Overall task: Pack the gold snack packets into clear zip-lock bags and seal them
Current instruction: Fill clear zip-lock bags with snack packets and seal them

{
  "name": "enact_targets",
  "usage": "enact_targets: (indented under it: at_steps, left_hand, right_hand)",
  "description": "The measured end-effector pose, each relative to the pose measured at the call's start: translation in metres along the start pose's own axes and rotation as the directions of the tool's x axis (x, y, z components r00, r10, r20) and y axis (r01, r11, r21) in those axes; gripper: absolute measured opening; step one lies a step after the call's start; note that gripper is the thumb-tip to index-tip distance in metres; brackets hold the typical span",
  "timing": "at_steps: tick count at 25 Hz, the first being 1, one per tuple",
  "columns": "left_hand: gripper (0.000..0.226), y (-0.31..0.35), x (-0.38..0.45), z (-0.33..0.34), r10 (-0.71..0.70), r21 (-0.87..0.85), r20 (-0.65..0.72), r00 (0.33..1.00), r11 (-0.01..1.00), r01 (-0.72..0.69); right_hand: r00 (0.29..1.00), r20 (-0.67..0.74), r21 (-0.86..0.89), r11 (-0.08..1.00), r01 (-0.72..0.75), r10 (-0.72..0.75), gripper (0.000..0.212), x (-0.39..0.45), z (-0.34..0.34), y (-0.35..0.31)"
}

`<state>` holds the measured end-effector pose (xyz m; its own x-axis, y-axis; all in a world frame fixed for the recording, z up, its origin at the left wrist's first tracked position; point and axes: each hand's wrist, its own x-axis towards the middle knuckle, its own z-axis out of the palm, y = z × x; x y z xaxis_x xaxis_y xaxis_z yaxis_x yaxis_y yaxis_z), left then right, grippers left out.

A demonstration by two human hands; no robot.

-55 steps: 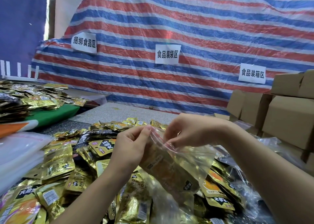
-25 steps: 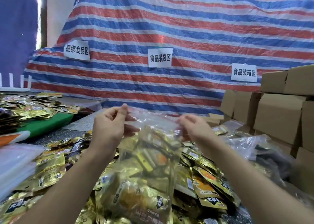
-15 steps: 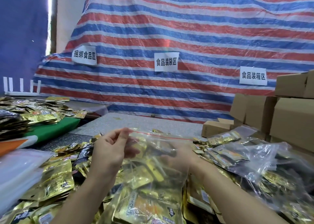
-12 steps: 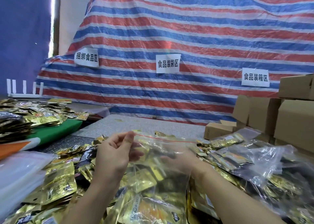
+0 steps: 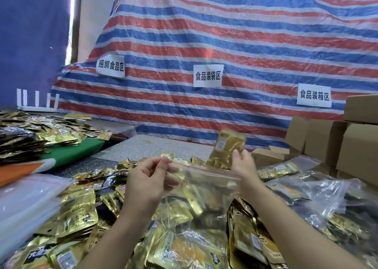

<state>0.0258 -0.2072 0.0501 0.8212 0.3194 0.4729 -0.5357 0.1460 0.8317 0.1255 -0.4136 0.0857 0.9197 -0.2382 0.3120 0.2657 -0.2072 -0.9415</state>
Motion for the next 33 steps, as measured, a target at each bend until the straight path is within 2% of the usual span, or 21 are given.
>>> enact_targets:
  at_steps: [1,2,3,4,7,11,14,17,22,27,33]
  left_hand:
    - [0.021,0.000,0.000,0.000,-0.013,-0.003,0.001,1.000,1.000,0.013]
    - [0.021,0.000,0.000,0.000,-0.023,-0.005,0.001,1.000,1.000,0.023]
    - [0.021,-0.001,0.001,0.000,-0.032,-0.010,-0.001,0.999,0.999,0.032]
    - [0.020,-0.003,0.001,-0.001,-0.040,-0.016,-0.003,0.999,0.999,0.040]
    - [0.018,-0.005,0.000,0.000,-0.057,-0.013,-0.008,0.998,0.998,0.057]
    - [0.018,-0.002,-0.002,0.002,-0.065,-0.011,-0.006,0.998,0.998,0.065]
    - [0.021,0.001,-0.003,0.001,-0.062,0.000,0.008,0.998,0.998,0.062]
    - [0.024,0.003,-0.003,0.002,-0.059,0.012,0.014,0.998,0.998,0.059]
    - [0.024,0.005,-0.006,0.003,-0.050,-0.005,0.020,0.999,0.999,0.050]
    - [0.023,0.006,-0.007,0.003,-0.032,-0.036,0.047,0.998,0.999,0.034]
    - [0.021,0.009,-0.010,0.005,-0.021,-0.073,0.089,0.996,0.997,0.027]
  right_hand:
    - [0.990,-0.007,0.201,0.970,-0.139,0.144,0.028,0.002,-0.004,-0.008]
    - [0.968,0.036,0.390,0.888,-0.244,0.250,0.028,0.004,-0.009,-0.015]
    - [0.945,0.086,0.513,0.799,-0.313,0.315,0.028,0.004,-0.015,-0.019]
    - [0.930,0.132,0.566,0.745,-0.354,0.342,0.029,0.003,-0.019,-0.022]
    - [0.936,0.162,0.528,0.774,-0.349,0.311,0.031,-0.003,-0.024,-0.022]
    - [0.973,0.179,0.519,0.826,-0.221,0.148,0.025,-0.013,-0.030,-0.035]
    - [0.976,0.214,0.541,0.827,-0.150,0.037,0.019,-0.024,-0.035,-0.056]
    - [0.960,0.265,0.594,0.799,-0.093,-0.086,0.022,-0.040,-0.035,-0.072]
    - [0.944,0.179,0.461,0.871,0.169,-0.277,0.018,-0.062,-0.024,-0.078]
    - [0.910,0.211,0.353,0.896,0.270,-0.358,0.019,-0.068,-0.018,-0.083]
    - [0.913,0.239,0.387,0.895,0.222,-0.330,0.018,-0.069,-0.011,-0.078]
